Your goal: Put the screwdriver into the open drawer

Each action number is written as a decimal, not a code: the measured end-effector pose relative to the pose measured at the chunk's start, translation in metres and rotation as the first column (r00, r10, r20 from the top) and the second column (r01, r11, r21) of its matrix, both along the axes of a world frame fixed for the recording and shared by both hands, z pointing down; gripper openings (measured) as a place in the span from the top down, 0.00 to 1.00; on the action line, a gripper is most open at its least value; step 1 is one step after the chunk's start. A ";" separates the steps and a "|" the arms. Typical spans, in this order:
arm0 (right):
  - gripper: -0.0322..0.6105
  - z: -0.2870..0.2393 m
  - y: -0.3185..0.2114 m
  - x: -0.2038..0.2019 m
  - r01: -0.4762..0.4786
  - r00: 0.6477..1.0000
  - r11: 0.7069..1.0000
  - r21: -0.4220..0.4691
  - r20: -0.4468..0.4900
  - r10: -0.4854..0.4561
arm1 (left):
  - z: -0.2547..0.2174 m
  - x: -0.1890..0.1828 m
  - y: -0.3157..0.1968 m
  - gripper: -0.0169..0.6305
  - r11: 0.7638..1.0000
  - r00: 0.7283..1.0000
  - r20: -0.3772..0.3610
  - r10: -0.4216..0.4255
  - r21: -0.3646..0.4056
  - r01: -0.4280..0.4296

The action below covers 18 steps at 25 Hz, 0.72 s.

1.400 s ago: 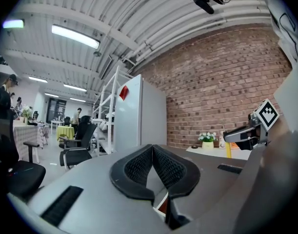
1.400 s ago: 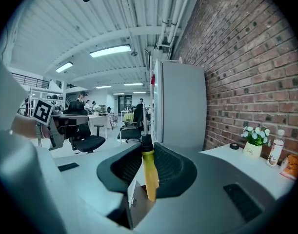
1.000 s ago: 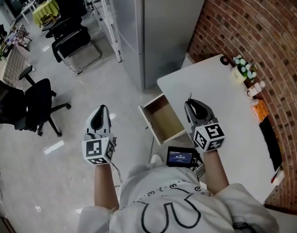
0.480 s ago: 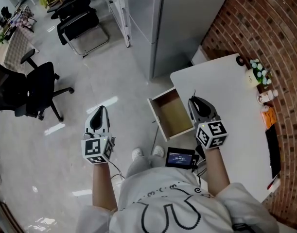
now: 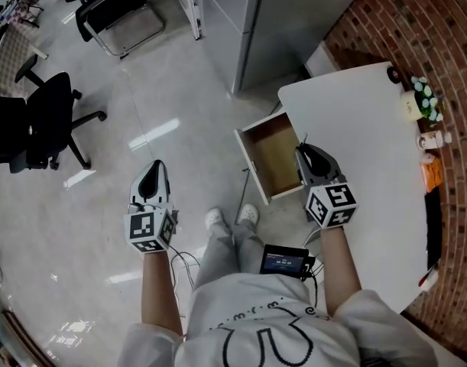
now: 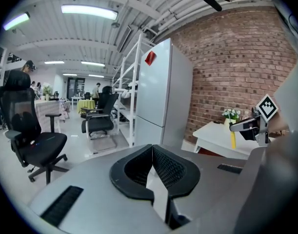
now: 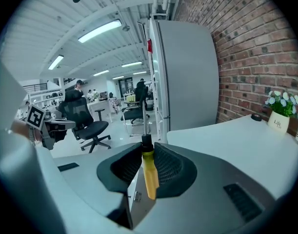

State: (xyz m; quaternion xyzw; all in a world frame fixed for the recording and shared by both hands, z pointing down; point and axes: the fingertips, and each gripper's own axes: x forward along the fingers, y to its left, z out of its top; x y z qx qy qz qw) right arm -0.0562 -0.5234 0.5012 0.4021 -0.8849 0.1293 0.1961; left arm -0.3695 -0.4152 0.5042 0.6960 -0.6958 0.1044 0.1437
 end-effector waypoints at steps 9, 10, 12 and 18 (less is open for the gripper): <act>0.84 0.061 0.005 -0.016 -0.014 1.000 0.996 -0.084 -0.002 0.014 | 0.064 -0.011 0.005 0.95 0.996 0.999 -0.028 0.017 -0.084 -0.020; 0.84 0.071 0.007 -0.019 -0.010 1.000 0.996 -0.093 -0.006 0.010 | 0.073 -0.012 0.007 0.95 0.996 0.999 -0.031 0.016 -0.093 -0.019; 0.84 0.089 0.012 -0.023 0.002 1.000 0.994 -0.112 -0.017 -0.004 | 0.091 -0.015 0.009 0.95 0.994 0.999 -0.038 0.005 -0.108 -0.009; 0.84 0.142 0.020 -0.027 0.026 0.998 0.986 -0.164 -0.056 -0.036 | 0.141 -0.012 0.018 0.95 0.988 0.996 -0.082 -0.021 -0.157 0.008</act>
